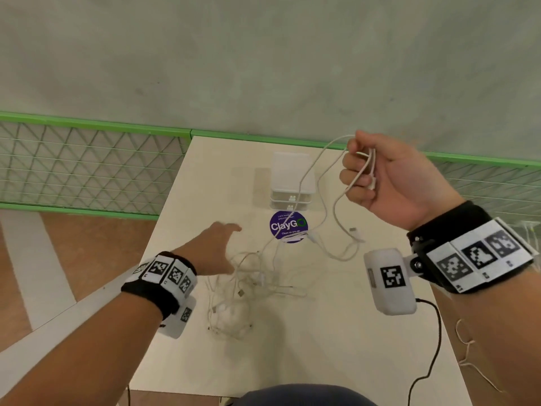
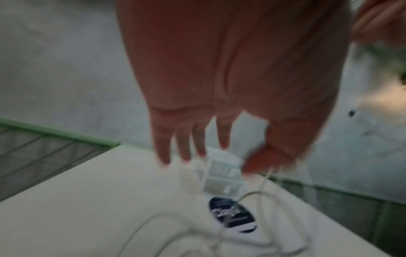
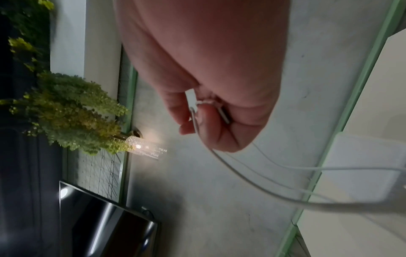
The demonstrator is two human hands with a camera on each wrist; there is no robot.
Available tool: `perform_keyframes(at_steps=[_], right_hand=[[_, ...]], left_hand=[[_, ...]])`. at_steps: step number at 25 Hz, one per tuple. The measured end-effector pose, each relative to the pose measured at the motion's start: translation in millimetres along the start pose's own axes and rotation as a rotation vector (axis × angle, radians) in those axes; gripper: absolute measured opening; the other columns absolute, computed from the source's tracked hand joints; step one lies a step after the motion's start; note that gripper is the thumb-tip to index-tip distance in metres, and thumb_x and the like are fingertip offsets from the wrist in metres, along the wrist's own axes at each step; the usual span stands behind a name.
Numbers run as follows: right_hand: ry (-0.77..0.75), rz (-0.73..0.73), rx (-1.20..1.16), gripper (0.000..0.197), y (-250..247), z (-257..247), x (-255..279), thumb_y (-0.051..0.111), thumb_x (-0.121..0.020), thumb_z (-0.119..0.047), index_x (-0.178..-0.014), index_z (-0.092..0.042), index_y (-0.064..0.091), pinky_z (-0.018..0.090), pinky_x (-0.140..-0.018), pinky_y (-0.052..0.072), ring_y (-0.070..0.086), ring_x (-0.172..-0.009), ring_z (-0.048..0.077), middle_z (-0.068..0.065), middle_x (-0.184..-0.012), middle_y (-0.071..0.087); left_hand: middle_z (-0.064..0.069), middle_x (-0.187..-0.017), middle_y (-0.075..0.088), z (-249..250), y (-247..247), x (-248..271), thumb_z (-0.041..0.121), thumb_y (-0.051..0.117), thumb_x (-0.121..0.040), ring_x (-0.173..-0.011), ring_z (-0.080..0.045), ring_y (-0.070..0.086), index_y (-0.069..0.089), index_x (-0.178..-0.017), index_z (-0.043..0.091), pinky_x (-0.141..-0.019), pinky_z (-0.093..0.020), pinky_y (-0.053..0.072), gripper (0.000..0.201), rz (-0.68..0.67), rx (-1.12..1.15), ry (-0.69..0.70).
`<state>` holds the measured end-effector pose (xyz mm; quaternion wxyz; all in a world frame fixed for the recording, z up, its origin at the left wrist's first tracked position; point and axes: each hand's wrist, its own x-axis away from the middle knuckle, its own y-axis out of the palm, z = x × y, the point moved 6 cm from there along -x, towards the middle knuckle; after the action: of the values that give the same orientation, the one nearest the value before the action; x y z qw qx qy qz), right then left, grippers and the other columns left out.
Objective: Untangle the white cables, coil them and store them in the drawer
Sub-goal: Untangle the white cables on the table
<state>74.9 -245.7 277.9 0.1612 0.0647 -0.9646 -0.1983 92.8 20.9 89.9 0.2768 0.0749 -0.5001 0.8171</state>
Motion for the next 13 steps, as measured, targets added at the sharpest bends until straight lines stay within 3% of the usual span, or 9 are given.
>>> perform_keyframes(at_steps=[1, 3, 5, 9, 11, 13], right_hand=[[0.013, -0.003, -0.006, 0.027, 3.5, 6.7, -1.6, 0.050, -0.099, -0.031, -0.076, -0.018, 0.054, 0.023, -0.044, 0.019, 0.025, -0.053, 0.011, -0.003, -0.068, 0.029], [0.036, -0.007, -0.032, 0.026, 10.3, 20.0, -4.8, 0.052, -0.099, -0.029, -0.077, -0.016, 0.055, 0.023, -0.042, 0.025, 0.026, -0.054, 0.012, -0.002, -0.068, 0.032], [0.049, 0.002, -0.084, 0.025, 16.7, 29.3, -7.1, 0.053, -0.099, -0.027, -0.078, -0.014, 0.055, 0.024, -0.042, 0.030, 0.030, -0.053, 0.012, -0.001, -0.067, 0.034], [0.020, -0.002, -0.236, 0.025, 26.4, 23.7, -6.1, 0.053, -0.099, -0.025, -0.077, -0.012, 0.055, 0.025, -0.044, 0.032, 0.032, -0.051, 0.013, -0.001, -0.063, 0.035], [-0.021, -0.007, -0.288, 0.025, 24.6, 13.1, -2.6, 0.053, -0.098, -0.026, -0.076, -0.013, 0.055, 0.025, -0.045, 0.031, 0.031, -0.052, 0.013, -0.002, -0.060, 0.034], [-0.074, 0.022, -0.304, 0.026, 18.3, 2.4, 0.8, 0.053, -0.097, -0.026, -0.075, -0.013, 0.054, 0.025, -0.046, 0.030, 0.029, -0.052, 0.012, -0.002, -0.059, 0.032]], left_hand=[[0.000, -0.137, 0.047, 30.1, -18.2, 9.9, 0.019, 0.072, -0.071, -0.128, -0.021, 0.048, 0.049, -0.136, 0.024, -0.105, -0.034, 0.043, 0.069, 0.182, 0.051, 0.158], [0.003, -0.114, 0.060, 91.3, -42.4, 36.6, 0.019, 0.067, -0.070, -0.111, -0.018, 0.055, 0.062, -0.114, 0.019, -0.097, -0.032, 0.045, 0.044, 0.477, 0.173, 0.477], [0.003, -0.108, 0.065, 137.3, -29.2, 48.5, 0.031, 0.070, -0.073, -0.105, -0.018, 0.057, 0.067, -0.107, 0.019, -0.094, -0.030, 0.045, 0.036, 0.460, 0.132, 0.647], [0.003, -0.131, 0.057, 147.1, 39.5, 25.8, 0.063, 0.066, -0.078, -0.123, -0.018, 0.050, 0.056, -0.131, 0.026, -0.101, -0.034, 0.043, 0.065, 0.288, -0.141, 0.576], [0.001, -0.120, 0.062, 127.6, 63.4, 12.0, 0.061, 0.059, -0.086, -0.115, -0.022, 0.054, 0.060, -0.116, 0.025, -0.094, -0.039, 0.046, 0.047, 0.188, -0.194, 0.504], [-0.007, -0.094, 0.069, 104.1, 77.0, 4.5, 0.050, 0.052, -0.095, -0.093, -0.028, 0.063, 0.058, -0.085, 0.018, -0.082, -0.042, 0.051, 0.034, 0.082, -0.113, 0.389]])
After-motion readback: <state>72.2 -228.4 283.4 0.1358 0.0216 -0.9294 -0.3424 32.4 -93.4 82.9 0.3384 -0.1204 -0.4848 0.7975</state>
